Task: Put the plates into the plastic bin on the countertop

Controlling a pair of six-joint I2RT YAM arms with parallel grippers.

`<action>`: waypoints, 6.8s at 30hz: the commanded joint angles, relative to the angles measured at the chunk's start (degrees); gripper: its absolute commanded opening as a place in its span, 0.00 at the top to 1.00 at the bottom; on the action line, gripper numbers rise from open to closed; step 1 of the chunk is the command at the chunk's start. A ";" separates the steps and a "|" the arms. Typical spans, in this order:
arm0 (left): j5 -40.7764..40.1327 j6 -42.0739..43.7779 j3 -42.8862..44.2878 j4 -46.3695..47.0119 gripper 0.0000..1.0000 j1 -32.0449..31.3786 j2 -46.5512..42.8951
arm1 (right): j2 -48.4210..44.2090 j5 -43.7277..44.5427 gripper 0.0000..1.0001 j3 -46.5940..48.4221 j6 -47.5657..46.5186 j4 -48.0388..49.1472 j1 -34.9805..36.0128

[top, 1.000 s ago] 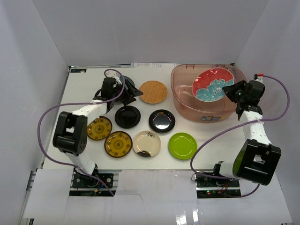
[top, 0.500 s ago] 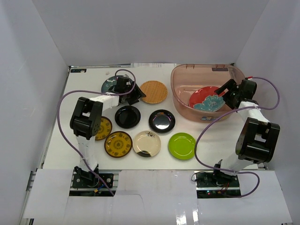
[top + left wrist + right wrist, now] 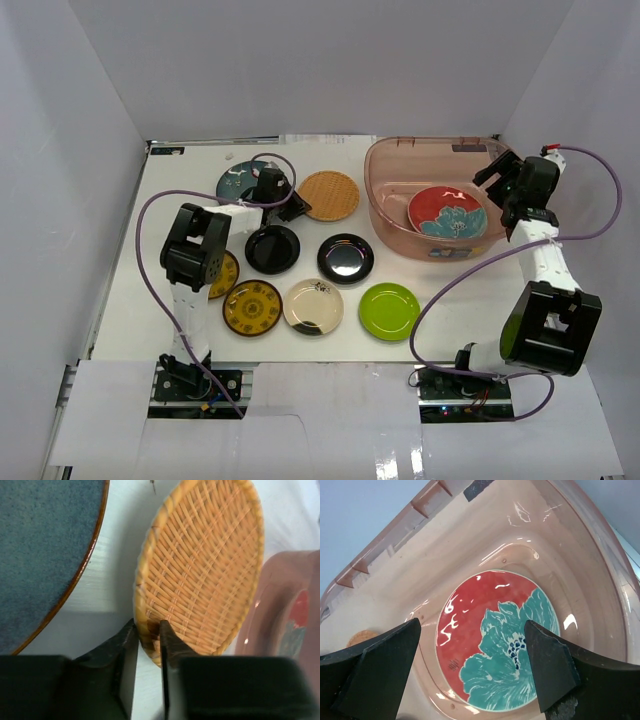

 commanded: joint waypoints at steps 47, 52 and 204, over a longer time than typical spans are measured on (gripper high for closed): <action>29.19 -9.91 -29.25 25.34 0.91 -0.81 -48.19 | -2.44 -42.68 0.87 -0.51 7.68 21.43 27.36; 20.27 -0.70 -24.96 7.03 0.42 -0.81 -51.43 | -6.82 -38.99 0.92 0.10 10.66 21.52 21.49; 2.73 3.98 62.95 -12.29 0.23 -26.47 21.34 | -24.85 -20.61 0.65 6.25 2.59 -2.47 3.01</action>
